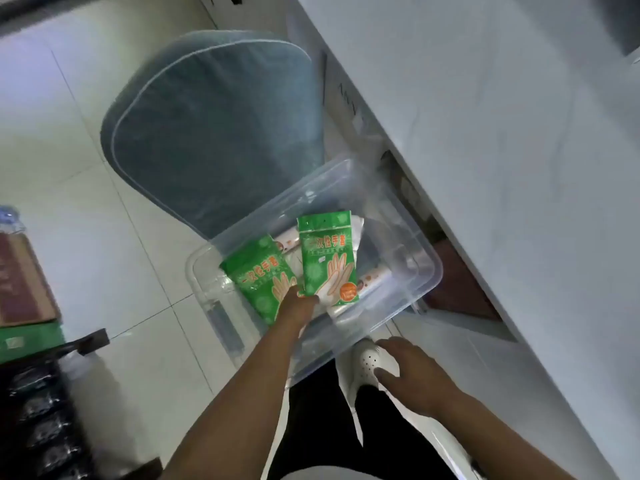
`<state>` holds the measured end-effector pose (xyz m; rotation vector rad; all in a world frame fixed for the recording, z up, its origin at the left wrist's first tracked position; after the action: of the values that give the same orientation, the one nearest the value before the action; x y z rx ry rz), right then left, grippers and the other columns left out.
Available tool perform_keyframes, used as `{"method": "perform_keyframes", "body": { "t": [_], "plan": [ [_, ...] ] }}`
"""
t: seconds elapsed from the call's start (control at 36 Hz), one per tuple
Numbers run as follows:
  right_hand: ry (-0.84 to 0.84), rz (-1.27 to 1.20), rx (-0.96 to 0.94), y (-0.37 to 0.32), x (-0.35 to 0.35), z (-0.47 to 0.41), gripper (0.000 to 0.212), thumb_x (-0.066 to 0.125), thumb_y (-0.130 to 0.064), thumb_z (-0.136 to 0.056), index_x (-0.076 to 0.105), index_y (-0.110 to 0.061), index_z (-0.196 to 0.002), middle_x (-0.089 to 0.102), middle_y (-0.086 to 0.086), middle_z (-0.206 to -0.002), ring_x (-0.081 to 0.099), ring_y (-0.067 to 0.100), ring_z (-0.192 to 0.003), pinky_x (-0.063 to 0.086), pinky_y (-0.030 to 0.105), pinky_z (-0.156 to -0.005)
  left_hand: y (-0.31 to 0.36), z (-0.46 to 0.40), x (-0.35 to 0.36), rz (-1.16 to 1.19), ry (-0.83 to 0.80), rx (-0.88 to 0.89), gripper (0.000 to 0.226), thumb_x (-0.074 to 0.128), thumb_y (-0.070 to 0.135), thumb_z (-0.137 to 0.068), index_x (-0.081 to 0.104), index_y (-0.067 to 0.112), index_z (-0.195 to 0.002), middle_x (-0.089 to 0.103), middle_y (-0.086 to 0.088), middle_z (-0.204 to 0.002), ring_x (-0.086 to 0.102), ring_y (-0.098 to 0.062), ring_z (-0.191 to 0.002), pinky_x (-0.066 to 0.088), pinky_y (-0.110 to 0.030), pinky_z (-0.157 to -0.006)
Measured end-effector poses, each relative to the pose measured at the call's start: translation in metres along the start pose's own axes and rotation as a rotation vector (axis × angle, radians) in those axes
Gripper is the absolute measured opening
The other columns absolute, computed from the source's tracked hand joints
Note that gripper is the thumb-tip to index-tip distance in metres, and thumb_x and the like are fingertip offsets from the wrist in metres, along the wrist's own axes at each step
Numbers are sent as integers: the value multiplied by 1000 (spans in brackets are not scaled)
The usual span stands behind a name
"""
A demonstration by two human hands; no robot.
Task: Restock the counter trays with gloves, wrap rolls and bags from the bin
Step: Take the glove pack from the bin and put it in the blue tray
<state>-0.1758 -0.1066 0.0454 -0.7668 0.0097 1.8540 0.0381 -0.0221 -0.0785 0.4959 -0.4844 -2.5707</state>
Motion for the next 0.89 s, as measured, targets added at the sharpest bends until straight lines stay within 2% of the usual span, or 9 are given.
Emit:
{"method": "perform_keyframes", "body": {
  "t": [0.14, 0.22, 0.33, 0.47, 0.53, 0.58, 0.72, 0.81, 0.89],
  "plan": [
    [-11, -67, 144, 12, -4, -24, 53, 55, -41, -91, 43, -32, -142, 48, -1, -146, 48, 21, -131, 40, 33, -103, 30, -49, 8, 6, 29, -29, 47, 62, 20, -86, 51, 8, -131, 62, -12, -109, 63, -31, -98, 55, -40, -84],
    [-42, -95, 203, 17, 0, -30, 55, 59, -42, -83, 48, -34, -136, 49, -2, -144, 48, 23, -130, 39, 37, -103, 36, -66, 14, 11, 29, -64, 46, 62, 19, -88, 53, 5, -130, 64, -19, -115, 63, -35, -102, 54, -41, -88],
    [-57, -98, 230, 27, 10, -30, 53, 53, -44, -89, 44, -32, -140, 48, -3, -146, 46, 22, -132, 36, 37, -105, 43, -81, 16, -56, 38, -84, 51, 63, 17, -89, 48, 3, -136, 62, -20, -123, 62, -31, -97, 47, -30, -71],
    [-47, -113, 250, 46, 17, -21, 58, 48, -49, -94, 34, -35, -148, 37, -7, -156, 37, 17, -140, 29, 34, -113, 45, -93, 17, -86, 80, -132, 55, 65, 14, -90, 41, 4, -139, 59, -16, -115, 58, -23, -83, 49, -33, -67],
    [-39, -126, 266, 54, 17, -16, 58, 48, -49, -94, 35, -34, -148, 37, -7, -156, 38, 16, -141, 29, 34, -114, 47, -99, 17, -108, 96, -124, 48, 64, 12, -90, 46, 1, -134, 57, -12, -104, 55, -19, -75, 49, -31, -62],
    [-30, -138, 277, 61, 17, -12, 57, 49, -48, -94, 37, -33, -148, 38, -7, -155, 39, 14, -140, 29, 32, -115, 46, -104, 16, -151, 113, -116, 44, 64, 10, -91, 49, -1, -131, 59, -12, -105, 57, -20, -80, 49, -29, -65],
    [-15, -260, 306, 70, 20, -8, 56, 54, -47, -91, 40, -36, -144, 40, -9, -153, 39, 13, -139, 29, 32, -115, 47, -107, 16, -232, 161, -5, 22, 62, 5, -91, 65, 2, -113, 70, -16, -106, 61, -20, -72, 43, -22, -50],
    [14, -354, 316, 70, 18, -6, 54, 58, -45, -90, 44, -38, -141, 43, -10, -149, 41, 12, -137, 30, 31, -113, 48, -97, 17, -207, 165, 49, 19, 67, 8, -90, 70, 5, -108, 73, -15, -105, 61, -18, -71, 43, -20, -52],
    [48, -388, 295, 61, 10, 0, 52, 62, -42, -89, 47, -37, -138, 45, -10, -147, 43, 12, -135, 32, 30, -112, 51, -75, 12, -100, 161, 89, 19, 70, 5, -86, 73, 5, -105, 75, -15, -104, 68, -25, -80, 56, -32, -72]
  ]
}}
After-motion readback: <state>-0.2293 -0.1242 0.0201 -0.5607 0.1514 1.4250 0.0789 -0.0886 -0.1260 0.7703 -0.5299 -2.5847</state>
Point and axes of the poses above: each hand's wrist, its own z-axis away from the middle knuckle, its own x-axis out of the palm, y = z × x, the point moved 9 cm from there along -z, towards the middle knuckle
